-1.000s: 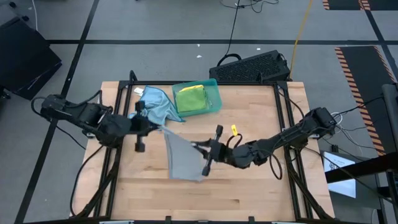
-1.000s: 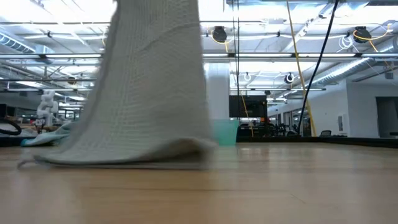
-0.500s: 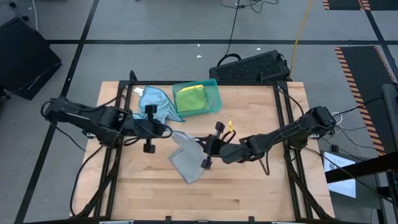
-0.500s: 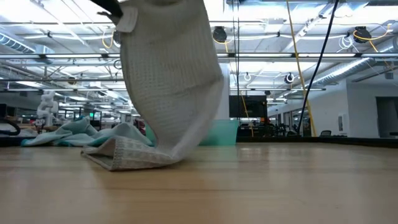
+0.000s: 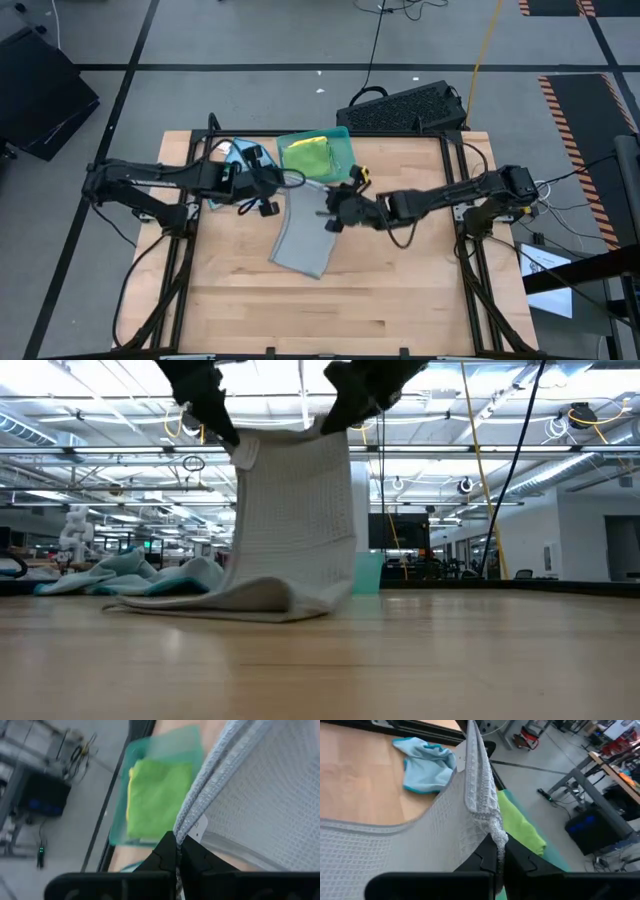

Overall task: Fold microfiber towels
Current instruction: Fold the gray microfiber cloth

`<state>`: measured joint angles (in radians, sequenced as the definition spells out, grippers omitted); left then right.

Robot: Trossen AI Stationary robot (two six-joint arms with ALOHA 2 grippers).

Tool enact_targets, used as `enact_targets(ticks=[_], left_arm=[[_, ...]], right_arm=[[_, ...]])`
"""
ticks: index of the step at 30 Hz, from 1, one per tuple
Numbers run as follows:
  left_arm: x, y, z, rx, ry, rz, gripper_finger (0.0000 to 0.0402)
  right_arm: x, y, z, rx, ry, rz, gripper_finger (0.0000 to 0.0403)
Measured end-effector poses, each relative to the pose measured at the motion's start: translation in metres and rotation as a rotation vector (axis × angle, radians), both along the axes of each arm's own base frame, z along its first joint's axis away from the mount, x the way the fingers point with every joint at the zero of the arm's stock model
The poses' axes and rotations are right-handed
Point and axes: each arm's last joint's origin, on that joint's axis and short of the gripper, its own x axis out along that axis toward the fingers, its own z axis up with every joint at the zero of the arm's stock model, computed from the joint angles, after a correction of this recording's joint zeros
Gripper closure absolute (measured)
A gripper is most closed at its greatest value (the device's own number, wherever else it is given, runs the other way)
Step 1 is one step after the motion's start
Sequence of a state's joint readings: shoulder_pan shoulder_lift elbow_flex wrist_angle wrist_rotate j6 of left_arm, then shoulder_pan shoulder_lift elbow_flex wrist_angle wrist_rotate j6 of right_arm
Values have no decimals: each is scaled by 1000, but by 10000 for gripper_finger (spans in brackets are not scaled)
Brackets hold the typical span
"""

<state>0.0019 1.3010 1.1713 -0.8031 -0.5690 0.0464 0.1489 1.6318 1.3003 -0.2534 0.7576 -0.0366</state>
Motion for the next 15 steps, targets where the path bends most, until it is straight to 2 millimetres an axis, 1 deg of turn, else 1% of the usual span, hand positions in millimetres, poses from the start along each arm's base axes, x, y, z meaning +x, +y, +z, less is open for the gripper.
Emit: enact_targets(ticks=[3,6,11,13,15], left_arm=[[-3,7,-3,-28,11,65,396],[-8,7,-5,-78,39,78,396],[-12,-1,-8,-170,72,50,396],[-14,-5,-9,-175,87,49,396],[-14,-7,-9,-178,94,47,396]], right_arm=[[3,-20,-1,41,19,24,399],[4,-30,-2,110,25,79,399],[6,-38,0,207,7,187,399],[7,-38,1,261,-17,210,399],[7,-36,-2,294,-31,223,399]])
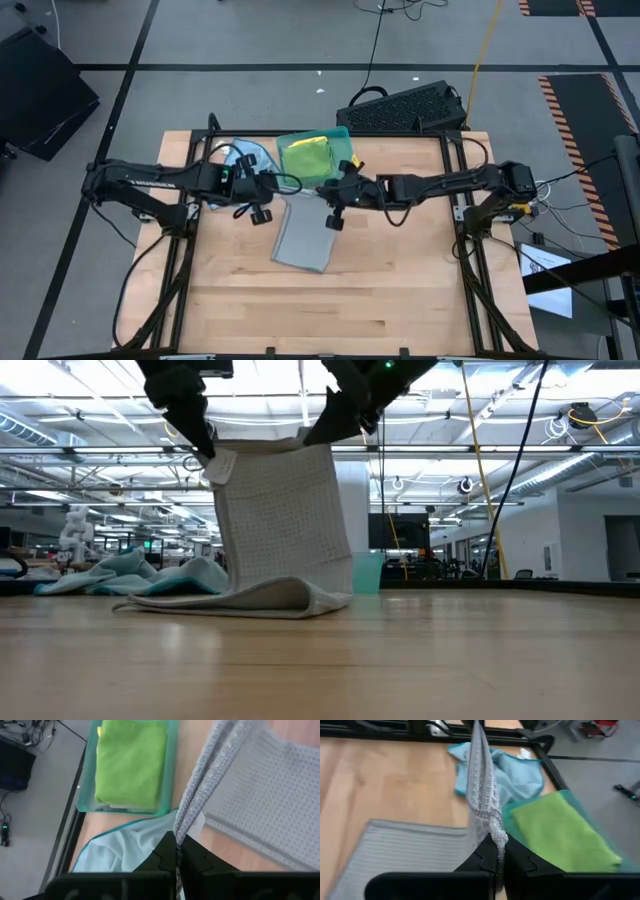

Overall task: Fold microfiber towels
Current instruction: Fold the gray microfiber cloth

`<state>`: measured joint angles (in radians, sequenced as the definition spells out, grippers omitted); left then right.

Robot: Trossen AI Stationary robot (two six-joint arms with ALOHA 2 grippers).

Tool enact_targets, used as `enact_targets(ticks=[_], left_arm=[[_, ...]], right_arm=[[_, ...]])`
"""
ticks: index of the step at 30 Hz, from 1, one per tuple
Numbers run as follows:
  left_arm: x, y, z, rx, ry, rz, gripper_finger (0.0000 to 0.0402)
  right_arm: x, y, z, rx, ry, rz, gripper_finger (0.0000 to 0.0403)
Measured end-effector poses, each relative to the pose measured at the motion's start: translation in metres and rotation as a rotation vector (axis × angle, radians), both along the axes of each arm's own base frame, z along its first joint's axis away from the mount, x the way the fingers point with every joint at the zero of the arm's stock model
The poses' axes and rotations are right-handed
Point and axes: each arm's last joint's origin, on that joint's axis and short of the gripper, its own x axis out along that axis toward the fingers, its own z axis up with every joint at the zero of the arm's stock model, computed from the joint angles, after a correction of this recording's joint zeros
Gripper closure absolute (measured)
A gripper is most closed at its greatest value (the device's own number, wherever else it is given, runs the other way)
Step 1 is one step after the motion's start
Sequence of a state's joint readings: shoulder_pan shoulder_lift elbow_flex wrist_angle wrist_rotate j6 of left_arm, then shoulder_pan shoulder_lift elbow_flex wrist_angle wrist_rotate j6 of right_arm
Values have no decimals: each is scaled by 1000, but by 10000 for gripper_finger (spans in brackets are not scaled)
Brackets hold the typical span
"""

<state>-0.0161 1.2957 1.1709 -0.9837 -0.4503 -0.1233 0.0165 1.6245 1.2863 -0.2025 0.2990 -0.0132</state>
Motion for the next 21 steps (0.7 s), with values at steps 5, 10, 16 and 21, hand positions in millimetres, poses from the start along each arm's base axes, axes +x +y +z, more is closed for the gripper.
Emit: enact_targets(ticks=[5,10,16,21], left_arm=[[0,-10,-9,-11,22,-61,396],[0,-20,-27,-75,45,-154,396],[-2,-28,-52,-134,49,-189,396],[-1,-33,-67,-205,13,-222,396]], right_arm=[[-3,16,-19,64,-50,20,399],[-8,29,-39,161,-124,60,399],[-19,30,-66,279,-214,94,399],[-33,30,-87,358,-273,88,399]])
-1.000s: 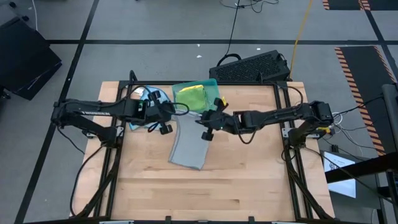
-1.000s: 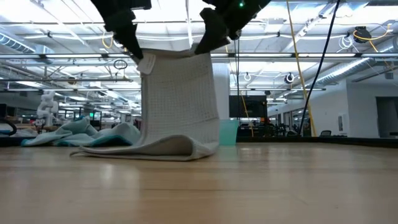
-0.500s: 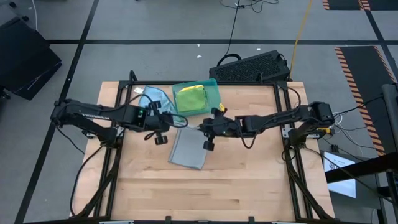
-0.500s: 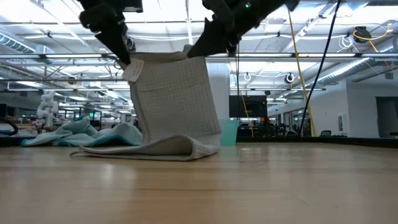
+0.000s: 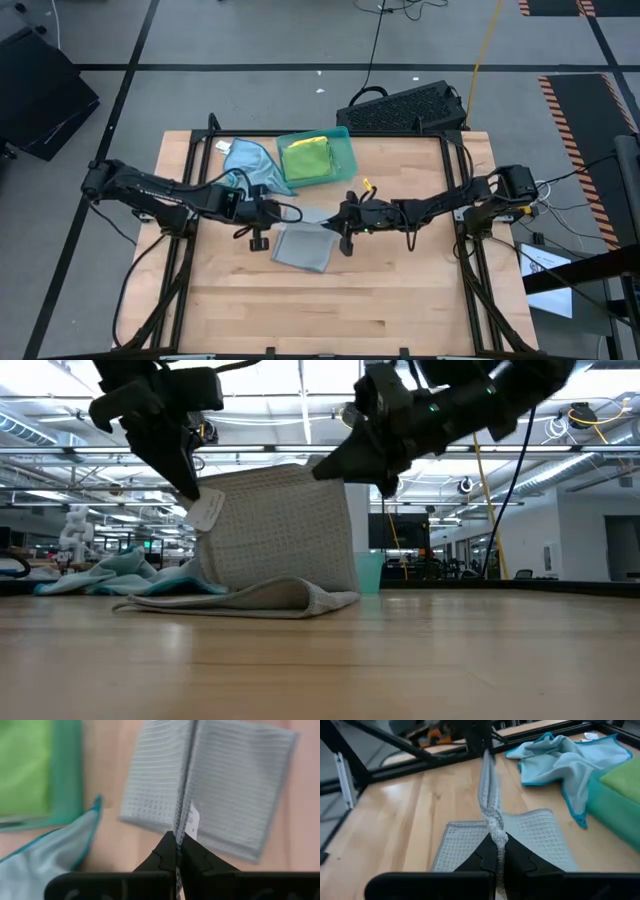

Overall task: Fold microfiber towels
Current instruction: Fold the gray microfiber cloth

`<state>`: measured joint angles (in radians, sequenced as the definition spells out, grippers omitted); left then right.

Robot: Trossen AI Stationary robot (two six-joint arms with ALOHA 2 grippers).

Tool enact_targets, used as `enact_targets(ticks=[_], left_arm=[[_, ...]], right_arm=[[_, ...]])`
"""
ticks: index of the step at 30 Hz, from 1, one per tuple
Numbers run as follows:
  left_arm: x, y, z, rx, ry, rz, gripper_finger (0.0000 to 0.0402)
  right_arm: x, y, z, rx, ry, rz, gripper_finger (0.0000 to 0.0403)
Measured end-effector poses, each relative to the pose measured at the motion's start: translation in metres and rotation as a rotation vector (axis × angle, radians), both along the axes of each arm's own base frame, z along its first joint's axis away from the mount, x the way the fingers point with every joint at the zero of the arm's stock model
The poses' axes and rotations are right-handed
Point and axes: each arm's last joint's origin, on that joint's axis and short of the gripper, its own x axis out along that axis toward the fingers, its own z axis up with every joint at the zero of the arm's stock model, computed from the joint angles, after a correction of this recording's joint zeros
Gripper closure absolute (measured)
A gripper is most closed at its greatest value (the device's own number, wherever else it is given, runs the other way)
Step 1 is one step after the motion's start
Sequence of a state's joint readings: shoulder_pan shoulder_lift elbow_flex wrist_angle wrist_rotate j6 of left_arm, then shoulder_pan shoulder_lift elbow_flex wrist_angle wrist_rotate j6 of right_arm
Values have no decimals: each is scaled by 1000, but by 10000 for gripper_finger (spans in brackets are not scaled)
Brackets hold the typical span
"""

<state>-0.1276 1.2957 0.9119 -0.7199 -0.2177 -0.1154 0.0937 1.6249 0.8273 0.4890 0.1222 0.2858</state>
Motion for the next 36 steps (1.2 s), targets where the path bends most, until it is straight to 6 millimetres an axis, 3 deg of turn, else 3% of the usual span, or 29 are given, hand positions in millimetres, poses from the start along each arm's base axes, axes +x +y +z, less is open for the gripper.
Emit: enact_targets(ticks=[5,24,36], left_arm=[[1,-6,-9,-44,-39,-39,396],[1,-16,-11,-97,-37,-17,396],[14,-26,-40,-86,80,-24,396]], right_arm=[[-6,3,-14,92,-18,26,399],[7,42,-52,210,-54,136,399],[9,57,-80,256,-47,163,396]])
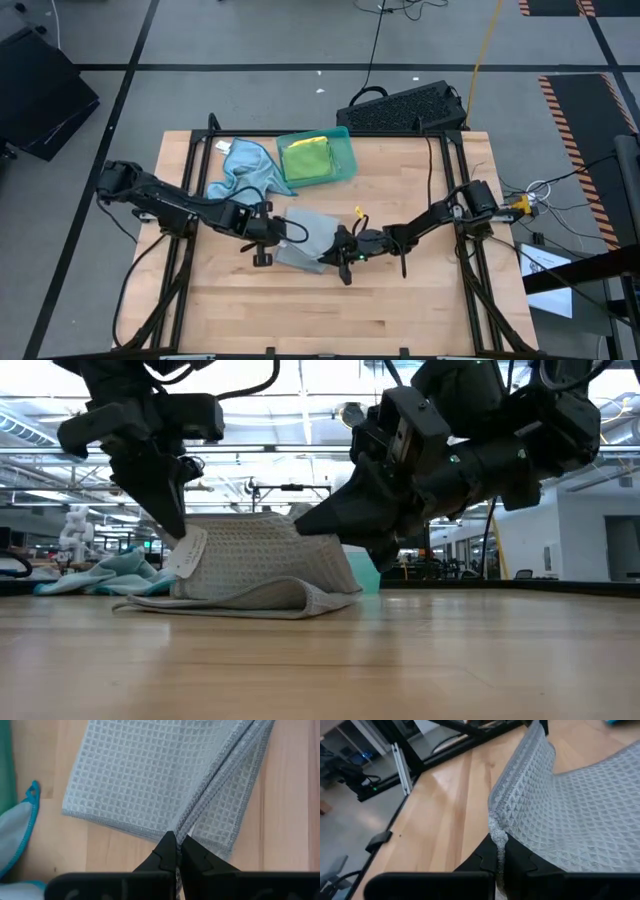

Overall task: Fold microfiber towels
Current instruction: Fold the gray microfiber cloth

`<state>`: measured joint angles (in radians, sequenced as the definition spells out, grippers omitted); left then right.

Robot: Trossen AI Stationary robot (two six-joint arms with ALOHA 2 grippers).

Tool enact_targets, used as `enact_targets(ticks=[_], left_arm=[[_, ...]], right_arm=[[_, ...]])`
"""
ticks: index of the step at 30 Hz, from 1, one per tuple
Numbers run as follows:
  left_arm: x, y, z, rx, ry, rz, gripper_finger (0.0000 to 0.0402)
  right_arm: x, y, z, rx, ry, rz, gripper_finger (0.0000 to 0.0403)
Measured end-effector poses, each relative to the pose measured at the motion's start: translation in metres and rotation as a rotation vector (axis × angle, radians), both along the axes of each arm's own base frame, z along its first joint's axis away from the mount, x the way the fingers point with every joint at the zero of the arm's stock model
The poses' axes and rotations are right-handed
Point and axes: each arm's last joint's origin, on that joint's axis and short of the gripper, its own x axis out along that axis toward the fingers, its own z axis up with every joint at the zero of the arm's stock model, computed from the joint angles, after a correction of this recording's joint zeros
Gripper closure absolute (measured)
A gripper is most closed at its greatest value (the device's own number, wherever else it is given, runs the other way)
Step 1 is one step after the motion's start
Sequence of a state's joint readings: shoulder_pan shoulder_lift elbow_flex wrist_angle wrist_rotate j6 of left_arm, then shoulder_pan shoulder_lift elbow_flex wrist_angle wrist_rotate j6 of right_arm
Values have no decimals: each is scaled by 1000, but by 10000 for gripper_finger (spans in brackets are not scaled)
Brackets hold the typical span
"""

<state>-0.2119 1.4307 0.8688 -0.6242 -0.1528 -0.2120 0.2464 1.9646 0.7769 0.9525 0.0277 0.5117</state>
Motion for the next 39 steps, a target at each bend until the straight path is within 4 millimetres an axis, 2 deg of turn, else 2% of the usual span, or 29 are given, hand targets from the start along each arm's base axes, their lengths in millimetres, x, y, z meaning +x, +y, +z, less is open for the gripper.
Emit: enact_targets(ticks=[9,12,22,27,32,36,39], left_arm=[[-3,1,-4,11,42,19,395],[-2,0,-2,1,28,32,381],[-3,-12,-2,-99,30,-23,233],[-14,-11,-2,-79,118,-18,187],[-20,-11,1,-79,145,-6,191],[-8,-20,5,-98,7,-77,221],[5,-29,6,-121,-192,-145,249]], right_arm=[[-2,4,-6,10,27,59,361],[-2,4,-6,6,24,60,341],[-1,-1,-7,-23,36,90,286],[-1,-2,-5,-8,26,146,283],[1,2,4,-15,-77,163,290],[3,10,8,-66,-131,155,314],[6,18,11,-140,-143,144,339]])
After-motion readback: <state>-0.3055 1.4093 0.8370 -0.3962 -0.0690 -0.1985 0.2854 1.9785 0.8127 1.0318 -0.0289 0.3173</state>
